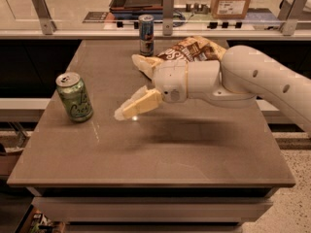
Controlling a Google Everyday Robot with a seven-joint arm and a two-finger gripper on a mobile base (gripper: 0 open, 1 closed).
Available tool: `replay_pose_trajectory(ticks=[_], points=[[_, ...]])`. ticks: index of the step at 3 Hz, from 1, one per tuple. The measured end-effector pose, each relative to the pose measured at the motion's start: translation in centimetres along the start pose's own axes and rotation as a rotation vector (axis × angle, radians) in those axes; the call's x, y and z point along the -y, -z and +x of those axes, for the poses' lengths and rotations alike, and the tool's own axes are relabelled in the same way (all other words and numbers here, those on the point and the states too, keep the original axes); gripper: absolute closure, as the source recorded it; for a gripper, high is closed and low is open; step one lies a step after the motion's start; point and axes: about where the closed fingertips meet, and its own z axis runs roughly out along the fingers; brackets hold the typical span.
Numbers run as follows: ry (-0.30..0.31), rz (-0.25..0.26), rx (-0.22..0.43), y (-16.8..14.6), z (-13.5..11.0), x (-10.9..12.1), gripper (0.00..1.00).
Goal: Knock green can over
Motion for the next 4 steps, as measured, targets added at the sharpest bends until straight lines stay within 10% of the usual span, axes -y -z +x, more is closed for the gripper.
replay_pose_trajectory(ticks=[2,4], points=[[0.003,-0.008,0.059,-4.7,-0.8,1.2,0.00],[-0.033,0.049,-0.046,-9.5,-0.6,0.9,0.00]])
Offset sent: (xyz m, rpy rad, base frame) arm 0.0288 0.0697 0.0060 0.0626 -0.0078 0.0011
